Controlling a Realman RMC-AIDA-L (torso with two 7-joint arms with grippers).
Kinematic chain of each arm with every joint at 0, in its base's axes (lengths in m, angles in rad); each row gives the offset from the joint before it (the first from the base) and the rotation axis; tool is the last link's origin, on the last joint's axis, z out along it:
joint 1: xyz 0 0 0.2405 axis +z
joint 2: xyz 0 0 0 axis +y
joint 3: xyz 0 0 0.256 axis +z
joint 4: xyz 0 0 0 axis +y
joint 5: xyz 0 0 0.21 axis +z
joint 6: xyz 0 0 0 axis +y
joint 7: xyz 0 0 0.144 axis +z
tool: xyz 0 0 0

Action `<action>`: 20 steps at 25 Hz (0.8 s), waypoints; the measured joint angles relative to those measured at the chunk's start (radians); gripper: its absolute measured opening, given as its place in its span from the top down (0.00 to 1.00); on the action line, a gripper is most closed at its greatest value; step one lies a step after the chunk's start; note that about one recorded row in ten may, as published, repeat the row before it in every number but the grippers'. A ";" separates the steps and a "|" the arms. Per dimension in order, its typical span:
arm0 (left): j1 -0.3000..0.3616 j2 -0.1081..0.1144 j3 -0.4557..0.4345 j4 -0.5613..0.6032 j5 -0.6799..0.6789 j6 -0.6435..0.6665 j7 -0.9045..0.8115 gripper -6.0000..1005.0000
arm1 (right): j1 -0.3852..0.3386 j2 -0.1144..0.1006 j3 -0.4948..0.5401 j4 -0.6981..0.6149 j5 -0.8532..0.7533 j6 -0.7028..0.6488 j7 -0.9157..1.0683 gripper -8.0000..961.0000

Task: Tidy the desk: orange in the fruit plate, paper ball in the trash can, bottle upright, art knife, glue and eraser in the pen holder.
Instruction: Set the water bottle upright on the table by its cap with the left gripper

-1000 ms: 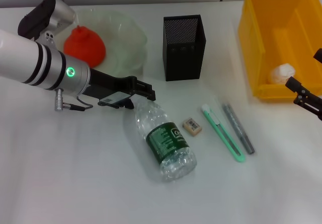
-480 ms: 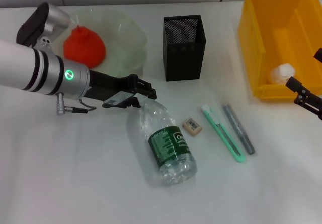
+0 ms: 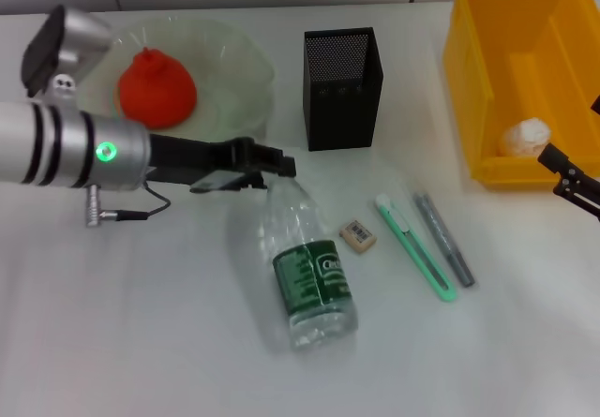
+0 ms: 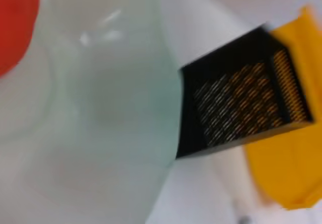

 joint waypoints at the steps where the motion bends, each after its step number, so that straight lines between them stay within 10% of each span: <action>1: 0.036 0.003 -0.002 0.011 -0.051 0.001 0.059 0.53 | 0.000 0.000 0.000 0.000 0.000 0.000 0.000 0.12; 10: 0.199 0.004 -0.236 0.011 -0.173 0.194 0.530 0.54 | 0.026 0.000 0.171 0.095 0.003 -0.088 0.005 0.12; 20: 0.323 0.004 -0.292 0.007 -0.286 0.375 0.925 0.56 | 0.062 0.002 0.292 0.188 0.003 -0.132 0.079 0.12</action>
